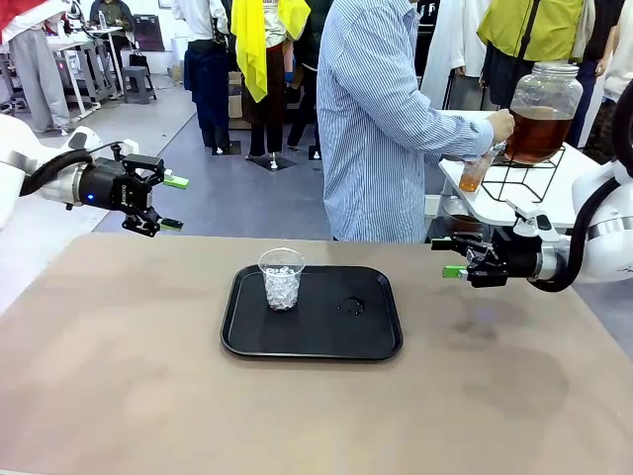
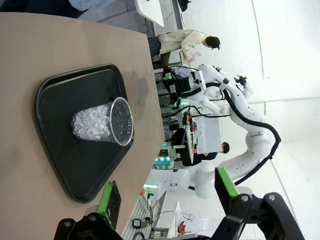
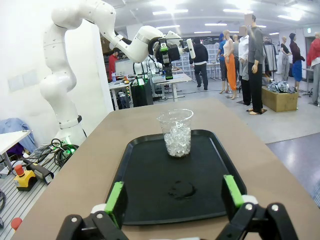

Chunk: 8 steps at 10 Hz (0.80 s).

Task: Pour the drink into the iced cup.
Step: Pick up the iced cup indicated by the human and present it to them.

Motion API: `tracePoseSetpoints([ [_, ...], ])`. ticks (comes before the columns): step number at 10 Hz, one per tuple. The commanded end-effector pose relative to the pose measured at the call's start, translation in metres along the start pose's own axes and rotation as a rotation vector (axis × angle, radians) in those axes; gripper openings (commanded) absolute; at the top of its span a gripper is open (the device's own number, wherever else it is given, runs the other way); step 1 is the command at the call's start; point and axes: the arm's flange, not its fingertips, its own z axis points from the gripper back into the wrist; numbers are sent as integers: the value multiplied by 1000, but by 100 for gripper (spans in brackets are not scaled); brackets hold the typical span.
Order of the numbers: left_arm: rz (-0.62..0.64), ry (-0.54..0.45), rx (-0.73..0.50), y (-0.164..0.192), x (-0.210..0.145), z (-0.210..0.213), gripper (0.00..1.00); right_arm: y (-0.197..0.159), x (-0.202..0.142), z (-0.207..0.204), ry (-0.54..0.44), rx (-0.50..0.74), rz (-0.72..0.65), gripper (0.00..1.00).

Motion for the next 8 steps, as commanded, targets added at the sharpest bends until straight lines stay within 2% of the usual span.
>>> tracePoseSetpoints([
  [1, -2, -1, -1, -2, -2, 1, 100, -2, 3, -1, 1, 3, 3, 100],
  [8, -2, -1, -1, -2, -2, 1, 100, -2, 3, -1, 1, 3, 3, 100],
])
